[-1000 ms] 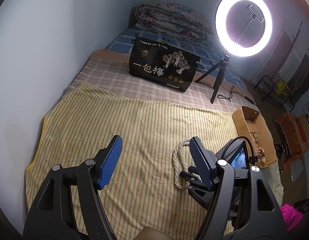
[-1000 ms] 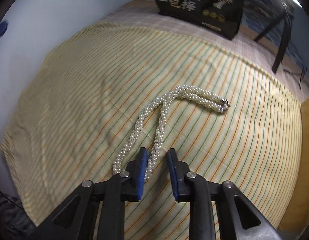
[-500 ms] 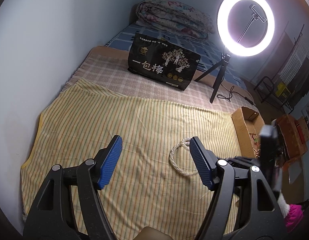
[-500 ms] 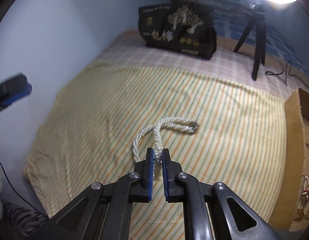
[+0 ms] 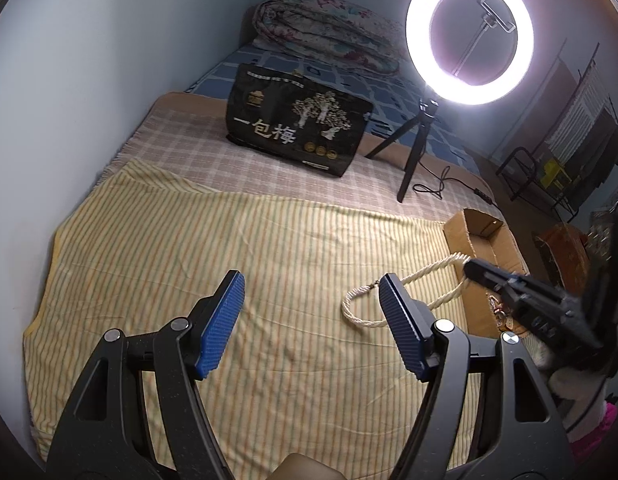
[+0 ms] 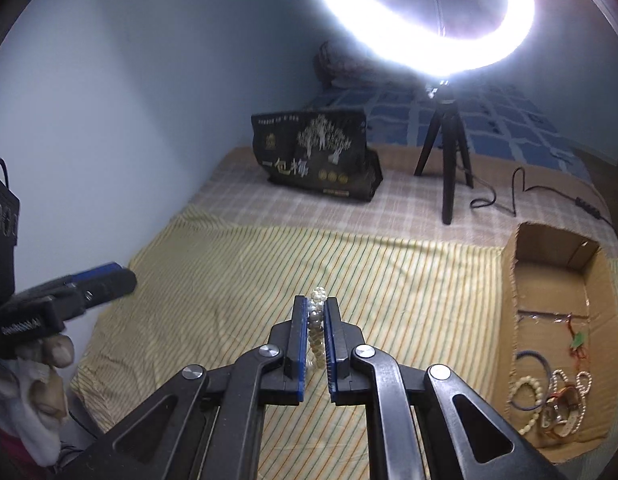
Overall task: Organize jewelry
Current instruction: 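Lift the pearl necklace with right tool and carry it over the box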
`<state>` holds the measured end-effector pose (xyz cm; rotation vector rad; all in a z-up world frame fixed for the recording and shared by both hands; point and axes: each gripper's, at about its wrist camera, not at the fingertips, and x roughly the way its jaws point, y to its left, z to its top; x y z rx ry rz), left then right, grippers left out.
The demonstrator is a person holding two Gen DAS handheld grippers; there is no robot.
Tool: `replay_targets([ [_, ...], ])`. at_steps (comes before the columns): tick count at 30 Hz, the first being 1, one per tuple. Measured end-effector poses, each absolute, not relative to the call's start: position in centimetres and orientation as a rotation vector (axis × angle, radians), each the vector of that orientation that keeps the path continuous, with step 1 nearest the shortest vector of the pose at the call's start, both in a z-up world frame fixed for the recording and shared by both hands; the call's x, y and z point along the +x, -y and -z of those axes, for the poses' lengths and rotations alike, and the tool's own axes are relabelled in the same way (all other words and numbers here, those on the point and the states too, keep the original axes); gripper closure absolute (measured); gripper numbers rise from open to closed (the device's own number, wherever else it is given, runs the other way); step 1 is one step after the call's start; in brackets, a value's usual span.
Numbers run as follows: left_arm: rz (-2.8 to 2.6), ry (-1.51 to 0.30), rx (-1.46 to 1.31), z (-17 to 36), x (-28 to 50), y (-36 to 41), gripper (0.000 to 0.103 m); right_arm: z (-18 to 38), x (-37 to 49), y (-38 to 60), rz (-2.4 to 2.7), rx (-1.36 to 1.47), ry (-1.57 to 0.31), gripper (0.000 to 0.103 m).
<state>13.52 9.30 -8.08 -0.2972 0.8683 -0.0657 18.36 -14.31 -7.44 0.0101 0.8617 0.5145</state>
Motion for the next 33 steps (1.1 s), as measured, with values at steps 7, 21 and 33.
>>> replay_targets([
  [7, 0.091, -0.885, -0.273, 8.5, 14.2, -7.2, 0.031, 5.0, 18.9, 16.4, -0.482, 0.011, -0.798, 0.098],
  [21, 0.137, -0.913, -0.284, 9.2, 16.1, -4.1, 0.031, -0.9, 21.6, 23.8, -0.356, 0.009, -0.753, 0.098],
  [33, 0.151, -0.935, -0.27, 10.0, 17.1, -2.4, 0.031, -4.3, 24.5, 30.6, -0.19, -0.039, -0.73, 0.098],
])
